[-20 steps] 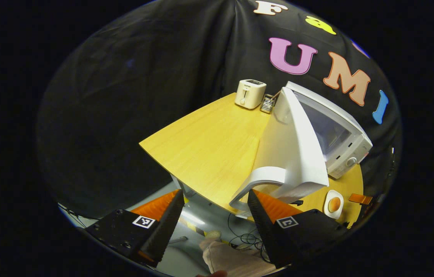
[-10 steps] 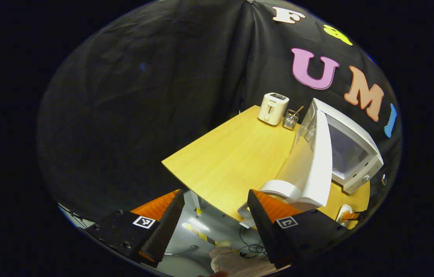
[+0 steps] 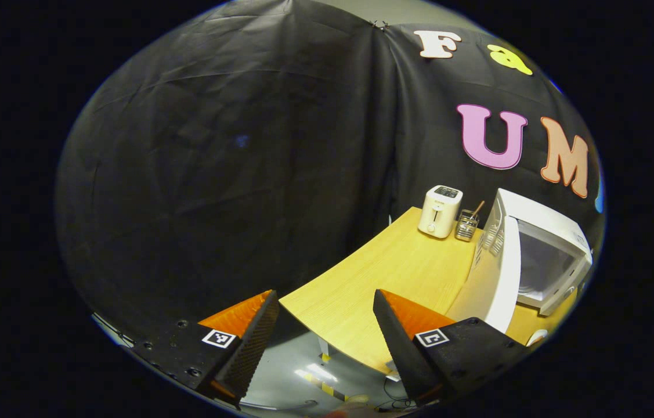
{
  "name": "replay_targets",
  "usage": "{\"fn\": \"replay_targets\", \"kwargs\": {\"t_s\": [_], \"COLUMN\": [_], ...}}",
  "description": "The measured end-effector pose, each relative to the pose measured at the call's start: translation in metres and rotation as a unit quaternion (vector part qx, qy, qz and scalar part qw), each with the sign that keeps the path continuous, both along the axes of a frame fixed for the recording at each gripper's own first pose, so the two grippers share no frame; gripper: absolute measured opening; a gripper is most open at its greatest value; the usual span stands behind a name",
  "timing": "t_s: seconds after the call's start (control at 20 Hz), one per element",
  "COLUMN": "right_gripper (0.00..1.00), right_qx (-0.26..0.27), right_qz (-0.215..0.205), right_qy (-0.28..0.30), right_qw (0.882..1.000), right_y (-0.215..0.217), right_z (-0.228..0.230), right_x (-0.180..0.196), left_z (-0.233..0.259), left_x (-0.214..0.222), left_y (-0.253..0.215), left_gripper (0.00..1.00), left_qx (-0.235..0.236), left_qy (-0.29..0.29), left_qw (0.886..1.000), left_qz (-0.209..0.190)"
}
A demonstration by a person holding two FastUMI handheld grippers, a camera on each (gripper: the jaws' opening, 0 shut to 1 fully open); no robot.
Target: Open the microwave oven with the left hand, put the food in, and close the microwave oven.
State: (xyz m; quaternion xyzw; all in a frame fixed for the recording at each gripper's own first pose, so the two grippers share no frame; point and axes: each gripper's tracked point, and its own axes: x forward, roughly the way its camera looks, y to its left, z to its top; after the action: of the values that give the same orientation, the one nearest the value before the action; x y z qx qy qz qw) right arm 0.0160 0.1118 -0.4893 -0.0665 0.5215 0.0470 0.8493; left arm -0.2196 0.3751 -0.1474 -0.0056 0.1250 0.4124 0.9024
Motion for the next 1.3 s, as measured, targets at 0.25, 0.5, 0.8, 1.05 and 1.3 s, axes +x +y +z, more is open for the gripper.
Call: {"fn": "replay_targets", "kwargs": {"t_s": [0.25, 0.5, 0.8, 1.05, 1.3], "right_gripper": [0.77, 0.78, 0.78, 0.82, 0.76], "right_qx": [-0.002, 0.048, 0.201, 0.325, 0.395], "right_qz": [0.001, 0.022, 0.029, -0.019, -0.086], "right_qy": [-0.002, -0.005, 0.001, -0.001, -0.059], "right_qw": [1.0, 0.999, 0.979, 0.946, 0.913], "right_y": [0.006, 0.048, 0.15, 0.222, 0.26], "right_z": [0.003, 0.021, 0.056, 0.084, 0.106], "right_x": [-0.005, -0.02, -0.043, -0.026, 0.023], "left_z": [-0.002, -0.005, -0.012, -0.017, -0.025], "left_x": [0.025, 0.037, 0.055, 0.06, 0.056], "left_y": [-0.015, -0.014, -0.015, -0.012, 0.001], "left_gripper": [0.96, 0.97, 0.97, 0.97, 0.96], "left_qx": [-0.018, -0.019, -0.031, -0.041, -0.045], "left_qy": [-0.011, -0.007, -0.004, 0.001, 0.013], "left_qw": [0.999, 0.998, 0.996, 0.995, 0.996], "left_qz": [-0.034, -0.052, -0.078, -0.089, -0.082]}}
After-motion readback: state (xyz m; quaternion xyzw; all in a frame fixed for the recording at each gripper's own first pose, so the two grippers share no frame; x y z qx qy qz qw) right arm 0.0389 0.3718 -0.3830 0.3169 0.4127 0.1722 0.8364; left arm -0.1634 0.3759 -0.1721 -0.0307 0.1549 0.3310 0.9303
